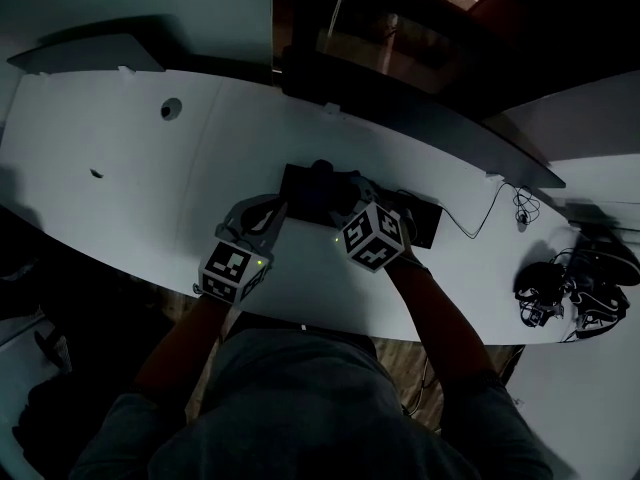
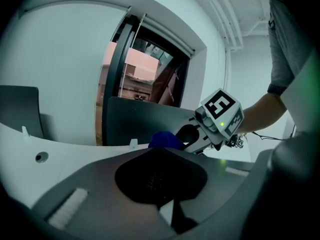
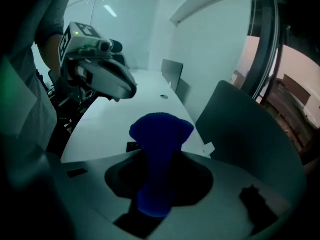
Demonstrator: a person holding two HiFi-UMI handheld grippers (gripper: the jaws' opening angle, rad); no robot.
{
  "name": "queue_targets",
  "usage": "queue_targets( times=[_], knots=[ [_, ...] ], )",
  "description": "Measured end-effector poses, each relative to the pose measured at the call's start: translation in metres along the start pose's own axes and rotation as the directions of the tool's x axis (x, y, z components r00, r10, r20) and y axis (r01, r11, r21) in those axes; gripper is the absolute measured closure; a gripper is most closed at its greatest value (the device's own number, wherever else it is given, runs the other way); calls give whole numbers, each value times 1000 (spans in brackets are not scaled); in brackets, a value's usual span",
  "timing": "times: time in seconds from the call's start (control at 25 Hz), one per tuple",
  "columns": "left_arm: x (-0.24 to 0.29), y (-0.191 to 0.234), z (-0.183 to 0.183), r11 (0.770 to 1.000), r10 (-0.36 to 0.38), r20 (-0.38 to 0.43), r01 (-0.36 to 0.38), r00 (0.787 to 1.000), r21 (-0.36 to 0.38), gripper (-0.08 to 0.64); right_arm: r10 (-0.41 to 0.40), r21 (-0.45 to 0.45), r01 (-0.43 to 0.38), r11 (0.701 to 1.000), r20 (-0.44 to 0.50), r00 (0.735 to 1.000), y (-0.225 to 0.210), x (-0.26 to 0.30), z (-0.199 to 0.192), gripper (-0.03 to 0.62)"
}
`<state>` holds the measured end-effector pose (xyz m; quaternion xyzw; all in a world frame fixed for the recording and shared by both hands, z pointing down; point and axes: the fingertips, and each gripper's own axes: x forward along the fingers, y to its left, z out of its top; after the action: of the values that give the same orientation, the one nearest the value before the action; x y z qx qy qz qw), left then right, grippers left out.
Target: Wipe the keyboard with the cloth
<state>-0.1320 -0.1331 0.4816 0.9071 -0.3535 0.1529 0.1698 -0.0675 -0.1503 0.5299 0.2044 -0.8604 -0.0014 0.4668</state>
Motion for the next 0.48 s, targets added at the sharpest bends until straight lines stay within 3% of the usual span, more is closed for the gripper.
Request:
queue_targets(
  times=[0.24,0.48],
  knots=[
    [7,31,-14,998,35,-18,-36,999,-54,552,42,-105,-53,993,-111,993,3,42,1,463],
    [14,53,-28,994,37,-41,-41,999,-102,552,42,-211,-75,975,-155,987,7,80,13,462]
  ],
)
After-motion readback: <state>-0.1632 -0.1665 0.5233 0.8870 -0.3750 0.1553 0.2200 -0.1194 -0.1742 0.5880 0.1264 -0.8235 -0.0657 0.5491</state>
